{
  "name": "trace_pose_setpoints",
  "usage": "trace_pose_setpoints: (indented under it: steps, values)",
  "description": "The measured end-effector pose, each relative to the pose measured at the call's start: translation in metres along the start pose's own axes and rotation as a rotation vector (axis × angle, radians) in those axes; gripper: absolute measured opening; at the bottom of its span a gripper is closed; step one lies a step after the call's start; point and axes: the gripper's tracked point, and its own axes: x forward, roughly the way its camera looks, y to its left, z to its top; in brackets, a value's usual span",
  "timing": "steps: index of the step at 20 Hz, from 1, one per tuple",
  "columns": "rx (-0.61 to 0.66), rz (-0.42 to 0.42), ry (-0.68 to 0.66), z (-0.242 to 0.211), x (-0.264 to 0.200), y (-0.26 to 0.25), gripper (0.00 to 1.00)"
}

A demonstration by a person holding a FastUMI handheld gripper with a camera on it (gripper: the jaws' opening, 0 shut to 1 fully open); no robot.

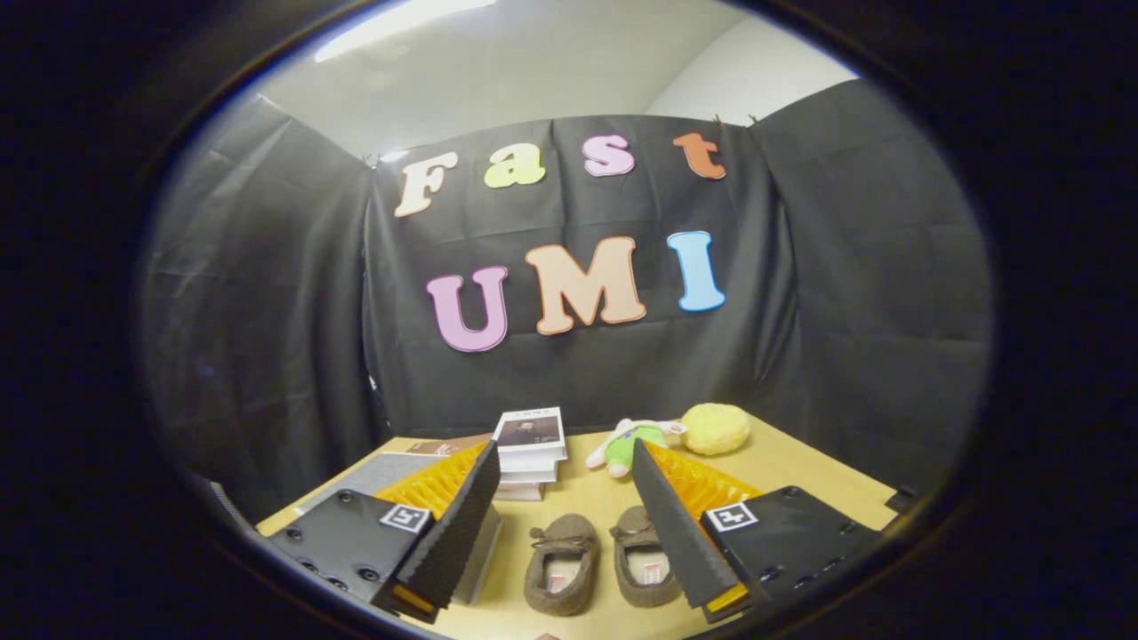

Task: Open the storage box then place both shoes into the box .Put the left shoe in first, then the right shoe, with the right side of both shoes facing outward in a uniform manner.

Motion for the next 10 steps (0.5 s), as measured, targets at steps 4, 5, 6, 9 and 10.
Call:
trace_pose_setpoints:
  steps: [4,5,6,9,10]
  values:
    - [0.156,0.052,0.018,-0.015,0.000,0.015,0.98]
    - [0.221,0.074,0.037,-0.024,0.000,0.023,0.98]
    - [0.295,0.098,0.054,-0.033,0.000,0.032,0.98]
    - [0.562,0.144,0.103,-0.060,0.001,0.055,0.98]
    - [0.650,0.141,0.117,-0.069,0.002,0.060,0.98]
